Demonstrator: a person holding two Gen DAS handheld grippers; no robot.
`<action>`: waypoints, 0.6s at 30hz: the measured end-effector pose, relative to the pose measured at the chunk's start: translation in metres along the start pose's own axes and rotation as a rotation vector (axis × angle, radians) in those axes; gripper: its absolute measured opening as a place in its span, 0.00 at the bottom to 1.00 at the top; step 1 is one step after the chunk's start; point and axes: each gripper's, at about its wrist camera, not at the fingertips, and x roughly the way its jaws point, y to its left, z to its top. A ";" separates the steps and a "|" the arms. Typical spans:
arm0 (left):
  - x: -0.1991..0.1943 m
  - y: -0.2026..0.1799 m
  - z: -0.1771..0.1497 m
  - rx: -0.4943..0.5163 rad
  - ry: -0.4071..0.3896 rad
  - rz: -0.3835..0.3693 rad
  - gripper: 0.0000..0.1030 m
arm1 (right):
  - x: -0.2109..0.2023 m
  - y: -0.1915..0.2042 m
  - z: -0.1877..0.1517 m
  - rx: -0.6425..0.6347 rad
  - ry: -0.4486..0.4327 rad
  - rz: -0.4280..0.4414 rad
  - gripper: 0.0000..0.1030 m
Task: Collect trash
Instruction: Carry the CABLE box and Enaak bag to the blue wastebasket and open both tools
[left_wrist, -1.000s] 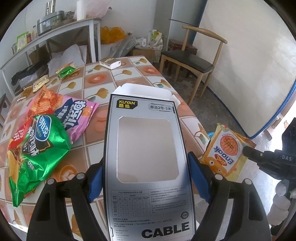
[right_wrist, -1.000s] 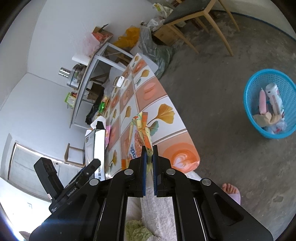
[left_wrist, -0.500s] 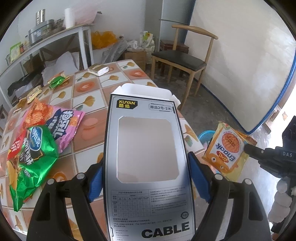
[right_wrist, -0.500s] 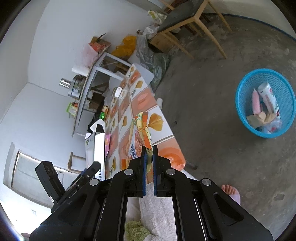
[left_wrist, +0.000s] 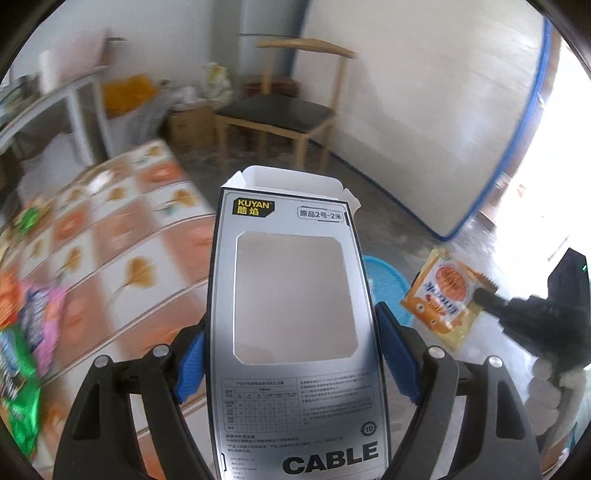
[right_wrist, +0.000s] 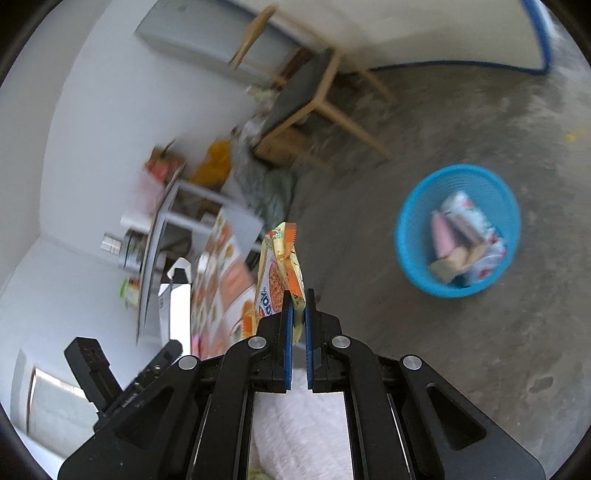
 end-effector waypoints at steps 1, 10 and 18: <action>0.009 -0.010 0.006 0.017 0.016 -0.022 0.77 | -0.005 -0.009 0.001 0.021 -0.017 -0.013 0.04; 0.103 -0.092 0.035 0.106 0.190 -0.156 0.77 | 0.001 -0.081 0.013 0.189 -0.047 -0.102 0.04; 0.186 -0.136 0.048 0.132 0.253 -0.158 0.78 | 0.045 -0.134 0.045 0.276 -0.061 -0.137 0.21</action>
